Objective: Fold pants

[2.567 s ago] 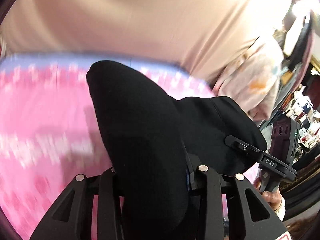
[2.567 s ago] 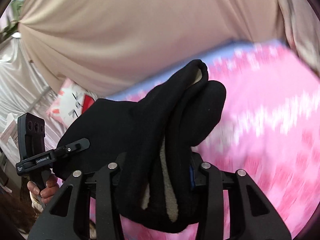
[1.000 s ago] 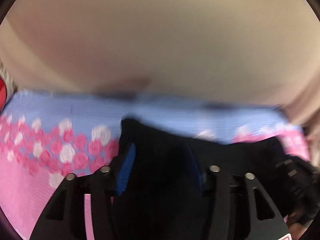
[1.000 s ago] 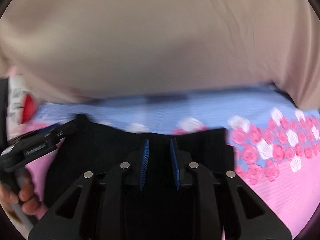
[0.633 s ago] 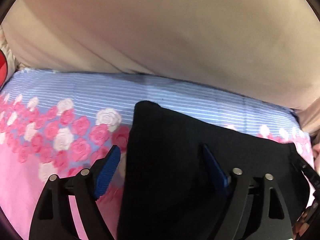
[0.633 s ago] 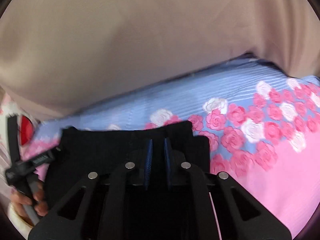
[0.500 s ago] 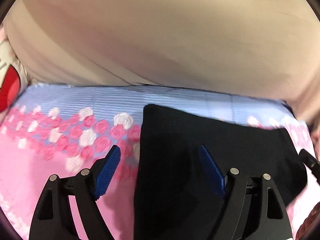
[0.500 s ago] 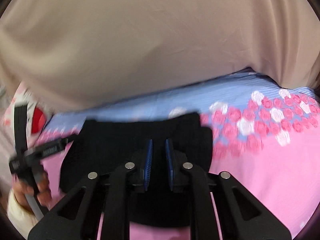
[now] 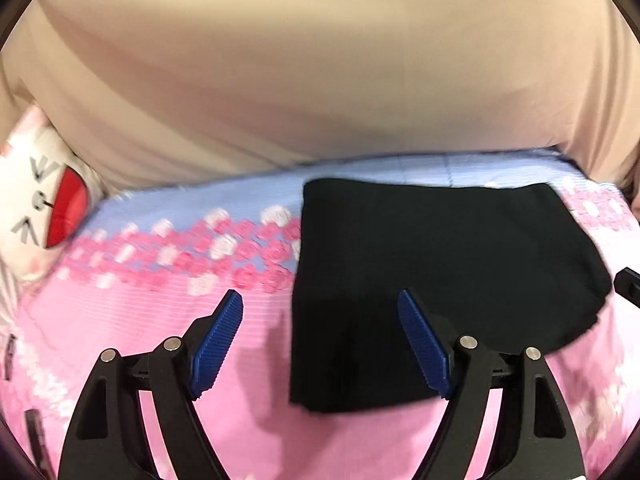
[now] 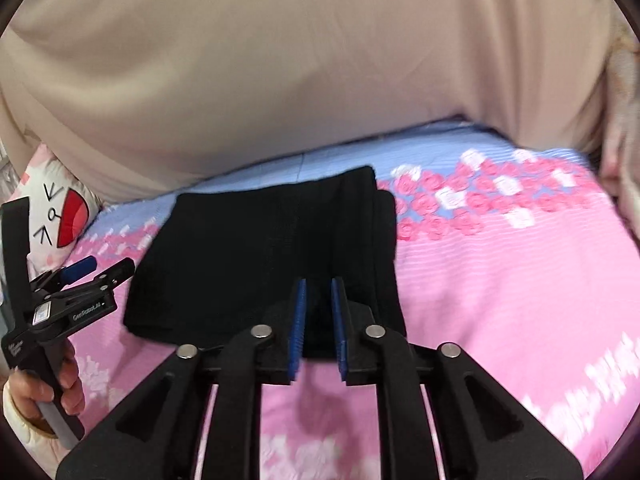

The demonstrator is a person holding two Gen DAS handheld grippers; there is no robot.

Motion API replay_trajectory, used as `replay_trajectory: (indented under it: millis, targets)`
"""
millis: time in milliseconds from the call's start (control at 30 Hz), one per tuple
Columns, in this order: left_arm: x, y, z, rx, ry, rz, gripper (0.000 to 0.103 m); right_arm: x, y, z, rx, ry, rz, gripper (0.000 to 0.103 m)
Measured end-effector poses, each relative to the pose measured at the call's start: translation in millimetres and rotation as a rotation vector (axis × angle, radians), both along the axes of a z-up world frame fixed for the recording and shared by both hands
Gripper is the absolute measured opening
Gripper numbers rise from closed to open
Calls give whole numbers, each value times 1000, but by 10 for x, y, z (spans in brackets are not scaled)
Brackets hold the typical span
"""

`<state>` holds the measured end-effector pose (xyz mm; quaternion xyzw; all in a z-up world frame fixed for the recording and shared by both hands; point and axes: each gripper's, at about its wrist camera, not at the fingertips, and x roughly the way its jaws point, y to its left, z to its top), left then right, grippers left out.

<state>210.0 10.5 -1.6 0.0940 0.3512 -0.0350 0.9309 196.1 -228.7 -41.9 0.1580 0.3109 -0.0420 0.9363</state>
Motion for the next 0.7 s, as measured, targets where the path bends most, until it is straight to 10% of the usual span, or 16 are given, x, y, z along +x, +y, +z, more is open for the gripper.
replay_trajectory:
  millis: [67, 133, 700]
  targets:
    - [-241, -18, 123, 12, -34, -4, 78, -156, 54, 99, 11, -30, -14, 62]
    - [-480, -4, 203, 1, -46, -10, 85, -384, 132, 207, -10, -69, -36, 75]
    - [-1404, 54, 88, -27, -2, -39, 87, -1204, 738, 258, -116, -106, -45, 90]
